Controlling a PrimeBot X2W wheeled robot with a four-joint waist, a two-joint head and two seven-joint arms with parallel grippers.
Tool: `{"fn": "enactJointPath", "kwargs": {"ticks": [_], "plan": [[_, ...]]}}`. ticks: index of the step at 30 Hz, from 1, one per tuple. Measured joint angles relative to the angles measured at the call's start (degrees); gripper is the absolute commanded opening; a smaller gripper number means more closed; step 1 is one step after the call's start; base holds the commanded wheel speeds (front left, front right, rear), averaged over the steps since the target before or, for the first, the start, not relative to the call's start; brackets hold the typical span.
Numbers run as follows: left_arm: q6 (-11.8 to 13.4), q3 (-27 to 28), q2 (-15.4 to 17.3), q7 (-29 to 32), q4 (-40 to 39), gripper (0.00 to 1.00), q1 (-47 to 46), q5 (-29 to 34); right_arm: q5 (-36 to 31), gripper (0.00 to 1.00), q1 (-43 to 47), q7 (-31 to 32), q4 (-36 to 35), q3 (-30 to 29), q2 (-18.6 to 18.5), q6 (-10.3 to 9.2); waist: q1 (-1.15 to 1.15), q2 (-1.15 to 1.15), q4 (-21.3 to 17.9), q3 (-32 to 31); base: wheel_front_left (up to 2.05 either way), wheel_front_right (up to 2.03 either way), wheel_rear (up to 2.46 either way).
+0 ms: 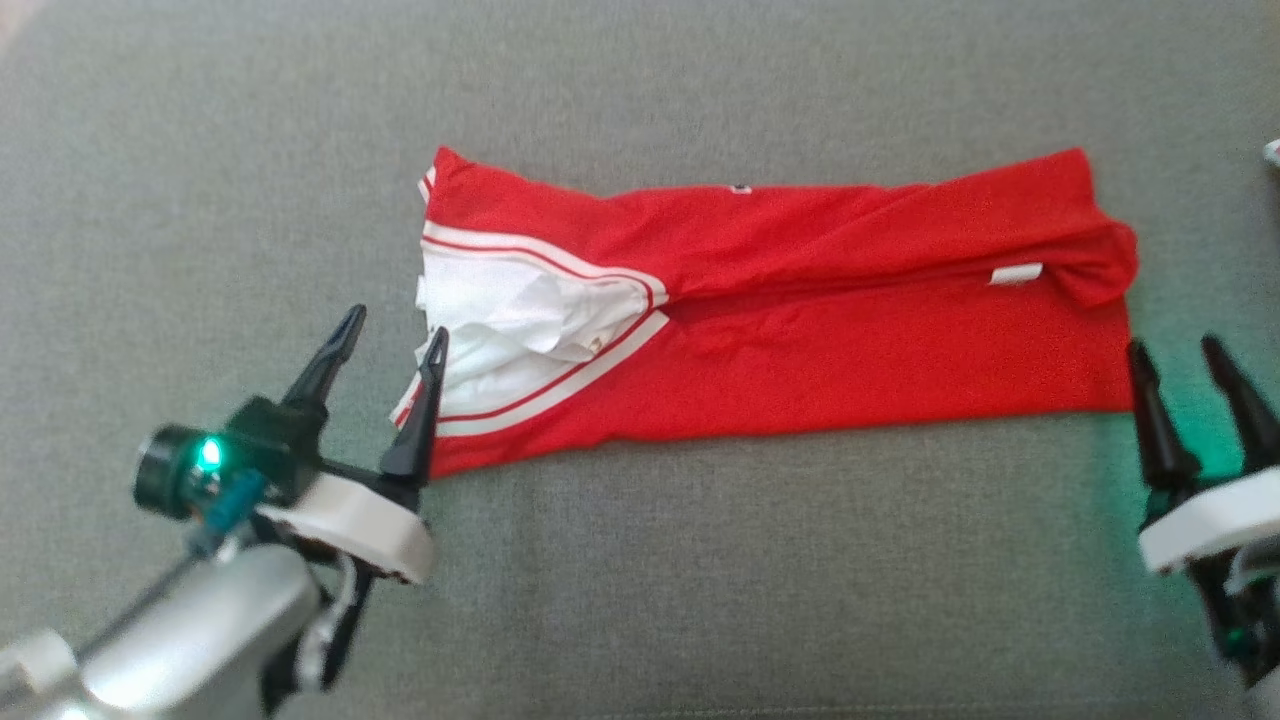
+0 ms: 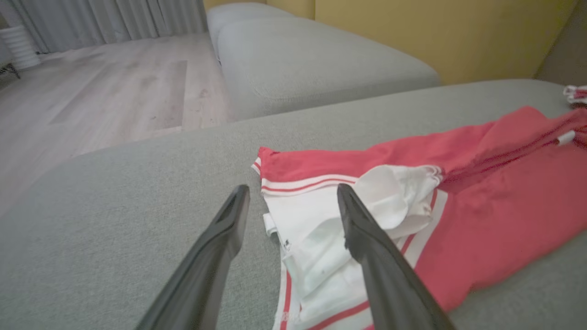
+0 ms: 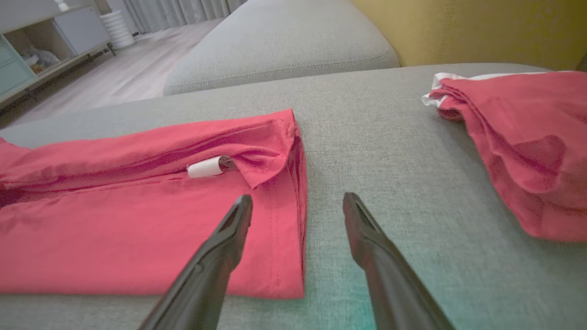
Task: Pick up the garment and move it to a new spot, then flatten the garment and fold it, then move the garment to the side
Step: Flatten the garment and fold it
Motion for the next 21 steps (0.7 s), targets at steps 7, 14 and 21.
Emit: {"fn": "enactJointPath", "kwargs": {"ticks": [7, 14, 21], "plan": [[3.9, 15.4, -10.0, -0.2, -1.7, 1.00, 14.9, 14.1, -2.4, 1.00, 6.0, 0.1, -2.5, -5.9, 6.9, 0.00, -0.01, 0.00, 0.0, -5.3, 0.00, 0.00, 0.00], [2.5, 24.1, -17.0, -0.3, -2.6, 1.00, 25.5, 23.6, -5.3, 1.00, 7.1, 1.1, -2.1, -11.2, 11.5, 0.00, -0.01, 0.00, 1.6, -8.3, 0.00, 0.00, 0.00], [-2.9, 29.2, -23.0, -0.4, -2.3, 1.00, 29.0, 31.3, -9.6, 1.00, 4.4, 2.8, 2.2, -17.7, 16.3, 0.00, 0.00, 0.00, 6.2, -9.1, 0.00, 0.00, 0.00]]}}
